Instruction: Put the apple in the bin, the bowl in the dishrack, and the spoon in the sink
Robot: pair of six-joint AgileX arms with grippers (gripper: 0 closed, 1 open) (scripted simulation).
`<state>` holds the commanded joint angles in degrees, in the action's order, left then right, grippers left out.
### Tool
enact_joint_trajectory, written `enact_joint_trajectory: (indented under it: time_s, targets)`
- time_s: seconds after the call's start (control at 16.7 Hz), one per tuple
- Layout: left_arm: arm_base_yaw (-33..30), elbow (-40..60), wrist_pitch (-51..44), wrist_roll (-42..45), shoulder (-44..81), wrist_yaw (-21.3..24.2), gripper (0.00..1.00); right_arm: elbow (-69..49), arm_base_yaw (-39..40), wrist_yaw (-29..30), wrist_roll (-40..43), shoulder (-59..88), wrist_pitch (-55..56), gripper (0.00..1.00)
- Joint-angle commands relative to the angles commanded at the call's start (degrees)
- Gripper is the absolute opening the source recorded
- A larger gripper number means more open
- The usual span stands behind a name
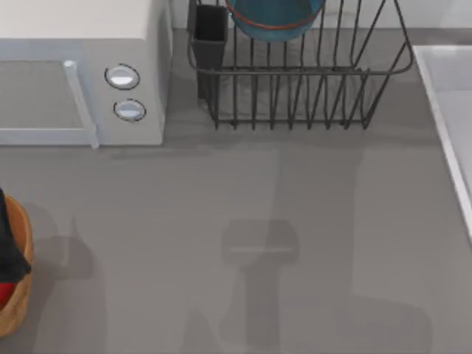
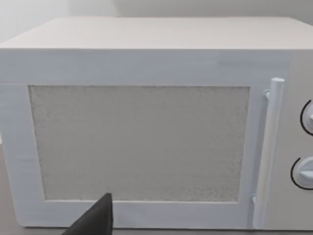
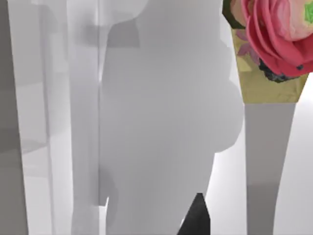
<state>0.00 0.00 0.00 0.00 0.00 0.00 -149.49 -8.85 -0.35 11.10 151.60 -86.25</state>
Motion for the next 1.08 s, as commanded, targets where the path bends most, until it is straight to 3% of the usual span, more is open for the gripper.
enact_joint_trajectory:
  time_s: [0.24, 0.54, 1.08]
  targets:
    - [0.0, 0.0, 0.0, 0.0, 0.0, 0.0, 1.0, 10.27, 0.06, 0.14, -0.04, -3.02, 6.87, 0.0]
    - [0.0, 0.0, 0.0, 0.0, 0.0, 0.0, 1.0, 11.81, 0.07, 0.18, -0.04, -3.64, 8.24, 0.0]
    - [0.0, 0.0, 0.0, 0.0, 0.0, 0.0, 1.0, 11.81, 0.07, 0.18, -0.04, -3.64, 8.24, 0.68]
